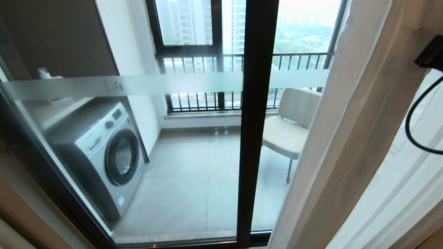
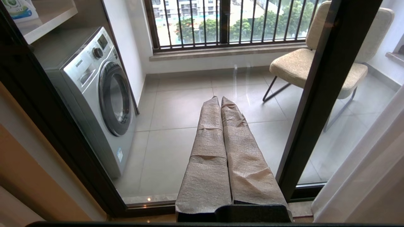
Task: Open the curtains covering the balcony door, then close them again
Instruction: Pull the inner curtains open on both sides
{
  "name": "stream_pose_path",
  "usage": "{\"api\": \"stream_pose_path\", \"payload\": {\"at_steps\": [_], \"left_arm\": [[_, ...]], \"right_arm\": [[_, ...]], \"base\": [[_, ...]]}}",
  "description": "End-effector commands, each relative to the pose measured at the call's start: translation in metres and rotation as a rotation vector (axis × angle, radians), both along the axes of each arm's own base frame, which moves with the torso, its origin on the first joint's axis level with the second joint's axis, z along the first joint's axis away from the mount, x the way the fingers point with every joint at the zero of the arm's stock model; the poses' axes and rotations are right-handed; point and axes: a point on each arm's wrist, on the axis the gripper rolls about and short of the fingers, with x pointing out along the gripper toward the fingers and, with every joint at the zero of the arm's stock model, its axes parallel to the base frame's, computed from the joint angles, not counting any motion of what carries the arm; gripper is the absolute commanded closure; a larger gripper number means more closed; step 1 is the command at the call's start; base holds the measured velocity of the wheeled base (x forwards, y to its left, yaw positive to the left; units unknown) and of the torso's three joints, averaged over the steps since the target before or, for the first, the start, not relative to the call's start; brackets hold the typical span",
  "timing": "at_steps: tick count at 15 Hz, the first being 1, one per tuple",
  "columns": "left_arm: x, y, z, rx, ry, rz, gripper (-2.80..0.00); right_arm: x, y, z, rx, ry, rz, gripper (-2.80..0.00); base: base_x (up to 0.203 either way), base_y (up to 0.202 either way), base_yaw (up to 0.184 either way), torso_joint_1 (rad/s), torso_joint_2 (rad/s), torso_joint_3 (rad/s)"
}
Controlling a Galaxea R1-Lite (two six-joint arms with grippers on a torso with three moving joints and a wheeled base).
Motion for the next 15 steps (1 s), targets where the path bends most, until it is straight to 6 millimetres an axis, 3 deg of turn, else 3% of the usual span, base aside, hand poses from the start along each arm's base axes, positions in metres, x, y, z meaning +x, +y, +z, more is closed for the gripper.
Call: {"api": "stream_pose_path", "payload": {"at_steps": [1, 7, 15], "left_arm": [[0.000, 0.000, 0.000, 0.000, -0.001, 0.000, 0.00], [0.000, 0.000, 0.000, -0.004, -0.001, 0.000, 0.00], [0.000, 0.000, 0.000, -0.005, -0.001, 0.000, 0.00]], "right_arm": [[0.013, -0.001, -0.010, 0.004, 0.031, 0.003, 0.00], [0.033, -0.003, -0.017, 0.024, 0.027, 0.009, 0.00], [0.042, -0.006, -0.002, 0.031, -0.018, 0.004, 0.00]], "base": [[0.000, -0.188, 0.005, 0.002, 0.00, 0.000], [0.000, -0.189, 0.003, -0.001, 0.00, 0.004], [0.000, -0.188, 0.002, 0.002, 0.00, 0.003]]}}
